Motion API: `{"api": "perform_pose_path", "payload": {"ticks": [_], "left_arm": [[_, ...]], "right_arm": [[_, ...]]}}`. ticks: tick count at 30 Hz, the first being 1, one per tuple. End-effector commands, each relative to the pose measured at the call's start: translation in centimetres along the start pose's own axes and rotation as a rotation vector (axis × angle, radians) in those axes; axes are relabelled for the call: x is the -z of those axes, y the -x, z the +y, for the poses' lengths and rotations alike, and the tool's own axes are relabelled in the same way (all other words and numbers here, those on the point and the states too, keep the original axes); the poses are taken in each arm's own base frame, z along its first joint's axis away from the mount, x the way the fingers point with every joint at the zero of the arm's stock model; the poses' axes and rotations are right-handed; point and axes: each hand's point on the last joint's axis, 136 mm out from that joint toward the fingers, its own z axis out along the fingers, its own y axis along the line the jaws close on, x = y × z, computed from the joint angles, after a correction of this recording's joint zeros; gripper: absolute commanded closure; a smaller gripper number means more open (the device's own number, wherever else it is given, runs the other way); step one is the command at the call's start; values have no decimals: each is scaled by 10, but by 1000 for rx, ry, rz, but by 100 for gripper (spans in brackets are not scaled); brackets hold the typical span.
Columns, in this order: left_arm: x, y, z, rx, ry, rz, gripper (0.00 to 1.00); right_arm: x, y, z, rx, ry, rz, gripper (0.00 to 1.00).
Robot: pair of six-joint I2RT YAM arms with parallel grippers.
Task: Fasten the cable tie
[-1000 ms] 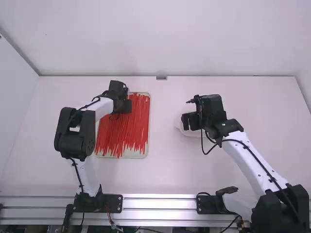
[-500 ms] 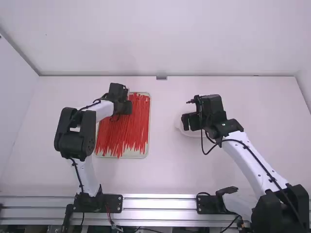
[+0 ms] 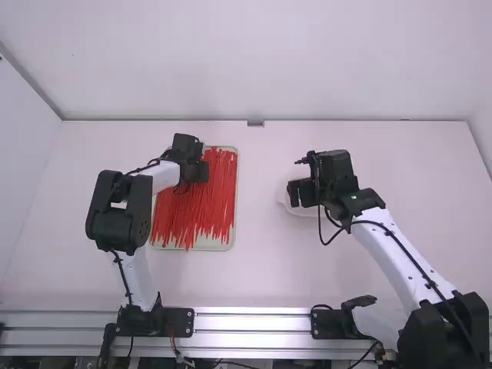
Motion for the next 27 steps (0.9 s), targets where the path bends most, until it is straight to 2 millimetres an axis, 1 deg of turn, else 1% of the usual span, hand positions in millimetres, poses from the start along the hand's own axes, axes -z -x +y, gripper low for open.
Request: {"api": "perform_pose_path", "payload": {"ticks": [1,7,17,20,27], "left_arm": [[-5,-8,3,-3,7,21,79],[-5,-6,2,-54,2,11,80],[-6,-6,3,-53,5,5,78],[-6,-6,-2,-60,0,6,78],[-7,-4,-3,-60,-2,-2,79]], "right_arm": [[5,14,2,4,4,-27,1],[5,14,2,2,4,-28,1],[5,14,2,5,5,-29,2],[5,15,2,6,5,-31,1],[5,14,2,5,5,-28,2]]}}
